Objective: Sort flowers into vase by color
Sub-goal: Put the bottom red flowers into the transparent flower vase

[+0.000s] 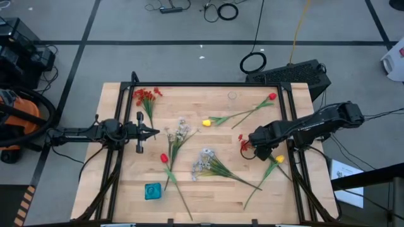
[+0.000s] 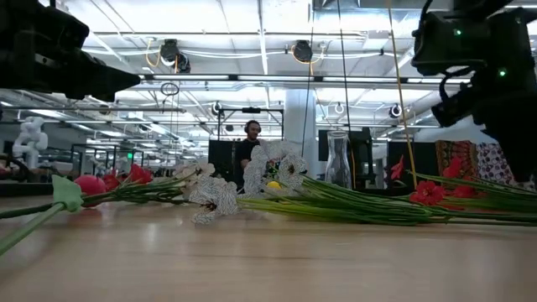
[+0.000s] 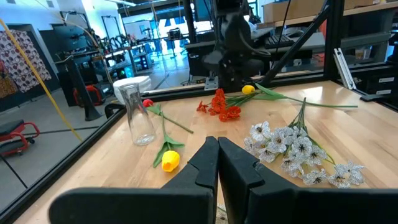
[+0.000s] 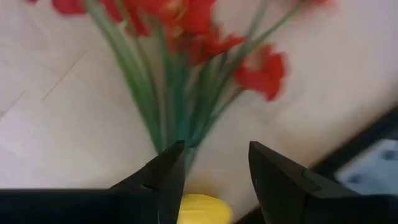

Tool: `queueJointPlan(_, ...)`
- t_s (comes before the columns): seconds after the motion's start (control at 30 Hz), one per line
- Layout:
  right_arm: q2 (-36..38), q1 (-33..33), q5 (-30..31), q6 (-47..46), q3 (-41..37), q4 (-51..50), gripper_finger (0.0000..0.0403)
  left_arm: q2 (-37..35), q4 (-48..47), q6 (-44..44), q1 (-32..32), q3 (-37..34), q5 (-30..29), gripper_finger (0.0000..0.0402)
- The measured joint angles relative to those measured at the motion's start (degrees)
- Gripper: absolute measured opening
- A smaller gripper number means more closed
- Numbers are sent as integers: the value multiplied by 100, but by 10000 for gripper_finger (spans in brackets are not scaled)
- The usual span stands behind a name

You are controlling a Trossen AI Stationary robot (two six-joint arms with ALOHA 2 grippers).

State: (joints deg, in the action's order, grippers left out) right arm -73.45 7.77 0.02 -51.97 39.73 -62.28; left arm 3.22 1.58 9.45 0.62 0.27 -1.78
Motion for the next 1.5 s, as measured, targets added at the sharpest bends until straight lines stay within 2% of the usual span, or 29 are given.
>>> queueJointPlan(0.2,27,177,-335,-47,-326,574,167,0,0,-1,0,-2,0,14)
queueJointPlan(0.6,44,365,-370,-194,-1078,1519,167,0,-2,-1,0,-2,0,14)
queueJointPlan(0.73,50,361,-342,17,-1168,1657,164,0,-2,-2,0,-2,0,14)
queueJointPlan(0.9,44,366,-251,459,-1183,1923,117,0,-2,0,0,-1,0,14)
queueJointPlan(1.13,42,375,48,-44,-1185,2120,16,0,-2,0,0,-2,0,14)
queueJointPlan(1.33,76,370,266,-322,-1021,2091,9,0,0,-2,0,-2,0,14)
queueJointPlan(1.5,268,367,1440,-171,-591,2227,3,0,-1,-1,0,-1,-2,14)
